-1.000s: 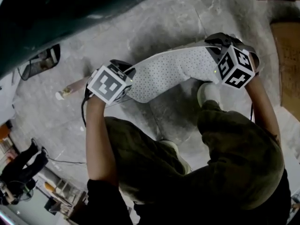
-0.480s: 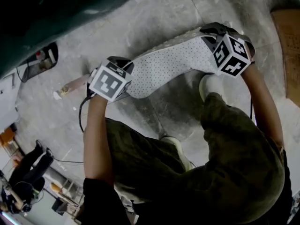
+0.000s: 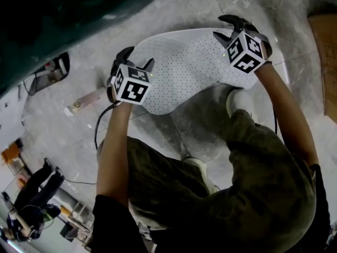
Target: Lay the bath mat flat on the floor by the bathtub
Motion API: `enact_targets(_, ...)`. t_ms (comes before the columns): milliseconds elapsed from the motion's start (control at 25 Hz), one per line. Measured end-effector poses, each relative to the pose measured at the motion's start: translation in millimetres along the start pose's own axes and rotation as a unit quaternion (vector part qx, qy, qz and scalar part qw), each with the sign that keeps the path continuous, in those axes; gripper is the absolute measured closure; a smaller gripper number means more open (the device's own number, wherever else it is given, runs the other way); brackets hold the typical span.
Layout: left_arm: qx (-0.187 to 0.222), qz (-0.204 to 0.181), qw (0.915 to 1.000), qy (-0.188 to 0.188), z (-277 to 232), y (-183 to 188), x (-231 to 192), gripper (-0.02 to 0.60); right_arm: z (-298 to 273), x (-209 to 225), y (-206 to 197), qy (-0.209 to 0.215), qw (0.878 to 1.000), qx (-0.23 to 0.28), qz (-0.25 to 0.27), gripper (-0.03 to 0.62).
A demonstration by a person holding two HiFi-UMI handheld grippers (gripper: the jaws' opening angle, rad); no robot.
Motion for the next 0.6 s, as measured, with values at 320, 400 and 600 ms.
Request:
enact_targets(320,0.037,0.185,0.9821,-0.011,-6,-9,-17,0.238,-4,24,-22,-0.038,0.995,0.014,-0.090,0.253)
enact_targets(400,0.036,0.259,0.9643,-0.045,-12,-14,-8,0.236,-7,14,-35,-0.010,0.991,0.012,-0.135,0.253)
enact_targets(600,-0.004,0.314,0.9478,-0.057,-32,-44,7,0.238,-7,-12,-80,0.010,0.983,-0.014,-0.180,0.253)
Point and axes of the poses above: the fingertips, and each gripper's own axes: z backward along the fingers, x to its right, y out of its top, the point moved 2 cm from there along z, backward along the fingers, and after that the axes turned 7 degrees about z, right-handed, at the moved point
